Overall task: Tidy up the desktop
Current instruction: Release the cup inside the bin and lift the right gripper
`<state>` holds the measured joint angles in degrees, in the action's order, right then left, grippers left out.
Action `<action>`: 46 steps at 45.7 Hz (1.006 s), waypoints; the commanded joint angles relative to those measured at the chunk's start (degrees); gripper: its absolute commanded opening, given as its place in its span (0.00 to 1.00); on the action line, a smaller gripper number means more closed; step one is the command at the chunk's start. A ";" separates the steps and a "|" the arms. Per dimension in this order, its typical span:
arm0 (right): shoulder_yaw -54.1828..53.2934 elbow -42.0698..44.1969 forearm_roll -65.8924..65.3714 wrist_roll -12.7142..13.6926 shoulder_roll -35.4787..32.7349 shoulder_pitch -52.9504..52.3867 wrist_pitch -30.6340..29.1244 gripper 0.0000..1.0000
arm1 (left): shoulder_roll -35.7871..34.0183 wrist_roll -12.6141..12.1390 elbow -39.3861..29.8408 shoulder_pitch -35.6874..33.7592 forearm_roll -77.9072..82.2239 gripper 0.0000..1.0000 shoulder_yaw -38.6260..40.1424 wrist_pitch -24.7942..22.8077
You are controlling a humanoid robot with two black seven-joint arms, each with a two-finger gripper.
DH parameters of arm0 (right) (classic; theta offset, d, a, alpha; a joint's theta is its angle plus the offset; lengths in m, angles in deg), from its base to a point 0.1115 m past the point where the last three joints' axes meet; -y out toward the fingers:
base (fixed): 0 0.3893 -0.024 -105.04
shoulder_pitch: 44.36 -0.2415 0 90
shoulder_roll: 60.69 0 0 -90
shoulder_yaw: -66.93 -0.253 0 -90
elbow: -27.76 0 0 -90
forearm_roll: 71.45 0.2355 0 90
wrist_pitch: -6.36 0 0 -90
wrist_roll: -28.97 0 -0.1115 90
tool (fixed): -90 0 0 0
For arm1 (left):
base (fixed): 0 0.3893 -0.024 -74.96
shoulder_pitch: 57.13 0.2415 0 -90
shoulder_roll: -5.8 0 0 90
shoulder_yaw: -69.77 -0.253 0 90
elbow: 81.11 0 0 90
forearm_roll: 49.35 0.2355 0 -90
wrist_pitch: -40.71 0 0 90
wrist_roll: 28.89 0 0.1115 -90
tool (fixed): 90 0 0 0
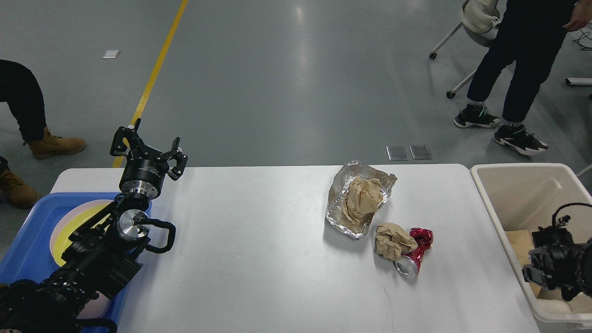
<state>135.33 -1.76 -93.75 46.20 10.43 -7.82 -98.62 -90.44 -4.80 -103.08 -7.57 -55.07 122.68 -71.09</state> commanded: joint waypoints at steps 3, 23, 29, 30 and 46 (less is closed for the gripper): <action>-1.08 1.39 0.06 0.00 0.33 2.57 0.04 0.00 | 0.00 0.00 0.00 0.00 0.00 0.96 0.00 0.01; -4.24 1.66 0.32 -0.09 0.16 2.66 6.37 0.78 | 0.00 0.00 0.00 -0.08 0.00 0.96 0.00 0.01; -4.33 1.57 0.50 -0.09 -0.81 2.66 6.63 0.86 | 0.00 0.00 0.00 0.00 0.00 0.96 0.00 0.01; -4.33 1.65 0.50 -0.09 -1.07 2.66 6.72 0.87 | 0.00 0.00 0.00 0.00 0.00 0.96 0.00 0.01; -4.33 1.22 0.85 -0.09 -2.83 2.14 6.90 0.97 | 0.00 0.00 0.00 0.00 0.00 0.96 0.00 0.01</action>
<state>131.01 -0.26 -93.06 46.11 7.95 -5.18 -91.66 -90.44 -4.80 -103.08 -7.57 -55.07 122.68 -71.08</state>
